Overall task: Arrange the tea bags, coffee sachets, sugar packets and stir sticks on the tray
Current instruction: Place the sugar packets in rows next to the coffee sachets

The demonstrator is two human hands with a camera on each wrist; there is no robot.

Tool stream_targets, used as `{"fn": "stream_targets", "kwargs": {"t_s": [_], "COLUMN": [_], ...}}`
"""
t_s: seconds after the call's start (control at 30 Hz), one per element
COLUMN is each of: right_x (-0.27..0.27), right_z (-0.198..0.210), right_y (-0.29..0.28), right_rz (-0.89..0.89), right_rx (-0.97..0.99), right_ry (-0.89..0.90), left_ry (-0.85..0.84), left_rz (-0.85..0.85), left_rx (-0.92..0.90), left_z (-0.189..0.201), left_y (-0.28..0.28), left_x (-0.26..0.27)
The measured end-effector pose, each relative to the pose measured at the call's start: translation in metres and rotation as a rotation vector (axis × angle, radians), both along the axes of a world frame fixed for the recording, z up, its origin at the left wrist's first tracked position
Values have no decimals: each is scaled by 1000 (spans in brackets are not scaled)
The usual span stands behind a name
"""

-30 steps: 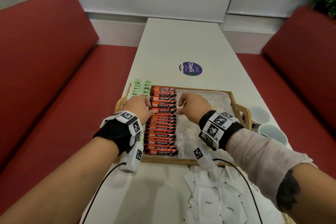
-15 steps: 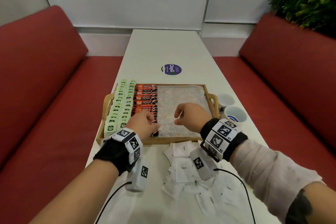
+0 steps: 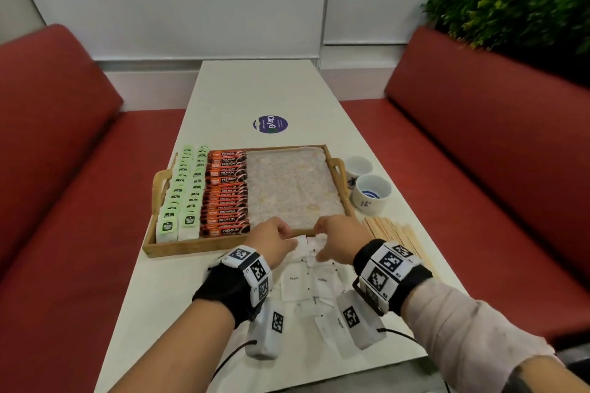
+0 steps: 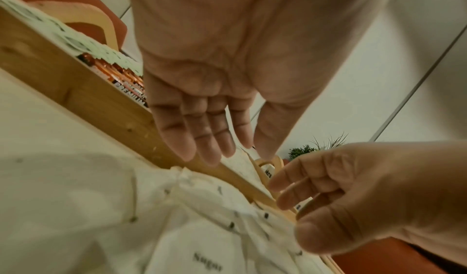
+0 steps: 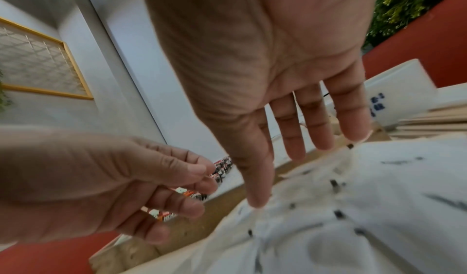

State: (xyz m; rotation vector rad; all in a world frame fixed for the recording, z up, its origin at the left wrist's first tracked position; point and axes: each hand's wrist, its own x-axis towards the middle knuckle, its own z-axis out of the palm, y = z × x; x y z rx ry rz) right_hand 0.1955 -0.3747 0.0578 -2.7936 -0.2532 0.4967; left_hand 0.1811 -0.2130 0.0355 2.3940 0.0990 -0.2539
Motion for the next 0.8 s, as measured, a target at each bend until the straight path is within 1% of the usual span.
{"fn": "stream_targets", "kwargs": {"t_s": [0.1,0.2,0.5,0.67,0.8], "right_x": [-8,-12,-18,-20,-18], "right_z": [-11,-20,-32,-36,-34], "right_y": [0,0,4,8,9], "right_rz": [7,-19,-55,27,74], "right_rx": [-68,-90,-48,-113,-158], "right_ry": [-1,-53,-113,-154,-79], "left_ry": [8,22,48,56,68], "left_rz": [-11,-12,15,19,20], "left_rx": [-20,-31,-73,-67,-39], "left_z": [-8,-14,-23,-24,-23], "left_y": [-8,-12,-23,-26,-28], "left_x": [-4,-7,-13,-18,-20]}}
